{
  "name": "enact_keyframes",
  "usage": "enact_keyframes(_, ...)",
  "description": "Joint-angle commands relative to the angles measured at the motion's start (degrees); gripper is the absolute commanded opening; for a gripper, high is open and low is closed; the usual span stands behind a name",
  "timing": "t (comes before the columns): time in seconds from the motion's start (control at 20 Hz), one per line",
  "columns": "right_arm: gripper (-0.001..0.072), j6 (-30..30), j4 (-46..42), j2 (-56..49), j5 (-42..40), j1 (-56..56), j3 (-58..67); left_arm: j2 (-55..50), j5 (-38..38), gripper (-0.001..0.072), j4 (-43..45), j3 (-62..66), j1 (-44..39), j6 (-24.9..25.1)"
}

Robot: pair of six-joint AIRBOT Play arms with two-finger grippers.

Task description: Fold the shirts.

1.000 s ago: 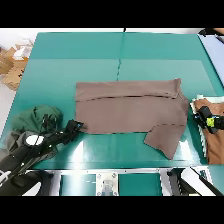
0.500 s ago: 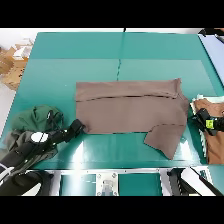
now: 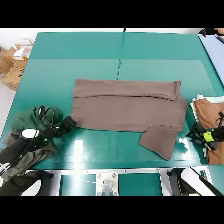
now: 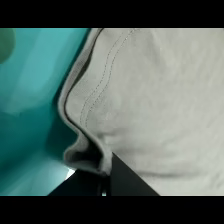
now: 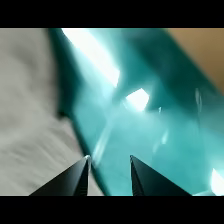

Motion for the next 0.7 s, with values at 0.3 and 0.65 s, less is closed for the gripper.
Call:
enact_keyframes(0.3, 0.0332, -12.28, 16.5, -2.05, -3.54, 1.27, -10.36, -0.02, -0.96, 0.0024, 0.46, 0.04, 0.61, 1.99)
enact_keyframes(0.65, 0.0328, -19.37, 24.0, -4.2, -9.09, 1.81, -10.51, 0.0, -2.67, 0.0024, 0.44, 0.04, 0.61, 1.99)
